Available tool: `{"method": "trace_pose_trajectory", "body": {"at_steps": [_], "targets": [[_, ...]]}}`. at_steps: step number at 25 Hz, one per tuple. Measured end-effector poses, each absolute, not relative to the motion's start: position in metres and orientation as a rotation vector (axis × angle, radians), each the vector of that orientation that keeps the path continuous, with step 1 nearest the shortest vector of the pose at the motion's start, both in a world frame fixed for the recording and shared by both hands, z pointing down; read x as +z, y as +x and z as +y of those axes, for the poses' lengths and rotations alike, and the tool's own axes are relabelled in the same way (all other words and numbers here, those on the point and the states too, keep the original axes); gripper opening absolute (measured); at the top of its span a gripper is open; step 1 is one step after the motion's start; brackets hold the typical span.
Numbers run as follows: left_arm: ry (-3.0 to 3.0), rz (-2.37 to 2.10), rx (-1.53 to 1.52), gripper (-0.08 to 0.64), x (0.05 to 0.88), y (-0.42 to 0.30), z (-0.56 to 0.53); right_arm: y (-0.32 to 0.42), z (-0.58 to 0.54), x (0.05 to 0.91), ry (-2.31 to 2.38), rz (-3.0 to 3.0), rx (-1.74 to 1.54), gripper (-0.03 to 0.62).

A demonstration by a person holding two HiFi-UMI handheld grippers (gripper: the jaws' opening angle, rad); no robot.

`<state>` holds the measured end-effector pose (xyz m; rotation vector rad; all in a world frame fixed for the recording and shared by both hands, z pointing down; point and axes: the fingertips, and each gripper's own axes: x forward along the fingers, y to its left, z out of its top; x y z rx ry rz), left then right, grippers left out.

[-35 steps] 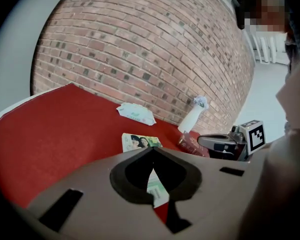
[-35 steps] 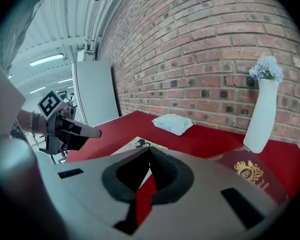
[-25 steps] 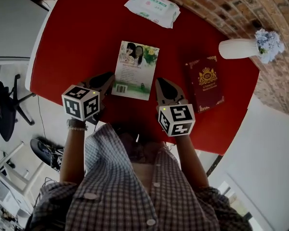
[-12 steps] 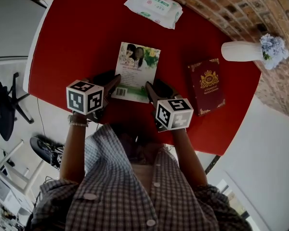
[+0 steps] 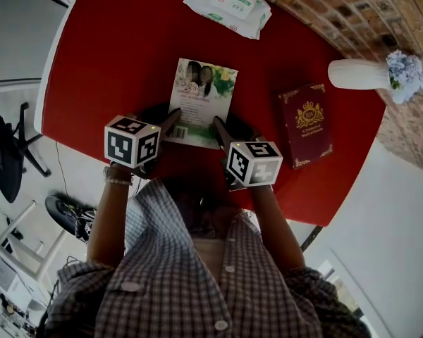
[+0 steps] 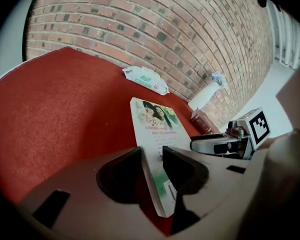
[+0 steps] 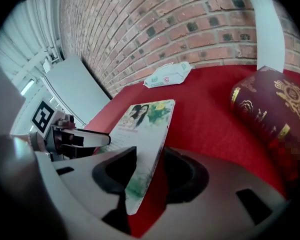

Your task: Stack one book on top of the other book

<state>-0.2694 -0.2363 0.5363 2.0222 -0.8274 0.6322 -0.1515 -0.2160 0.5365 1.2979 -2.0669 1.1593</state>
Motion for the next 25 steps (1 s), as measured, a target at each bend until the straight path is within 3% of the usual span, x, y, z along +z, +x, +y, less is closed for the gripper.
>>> {"method": "trace_pose_trajectory", "body": {"at_steps": [11, 25], "targets": [[1.998, -0.854, 0.567, 0.086, 0.534, -0.275, -0.239, -0.148, -0.217, 0.537, 1.321, -2.077, 1.231, 0.114], [1.996, -0.819, 0.534, 0.07, 0.53, -0.263, -0.233, -0.135, -0.205, 0.517, 1.37, -2.065, 1.194, 0.084]]}}
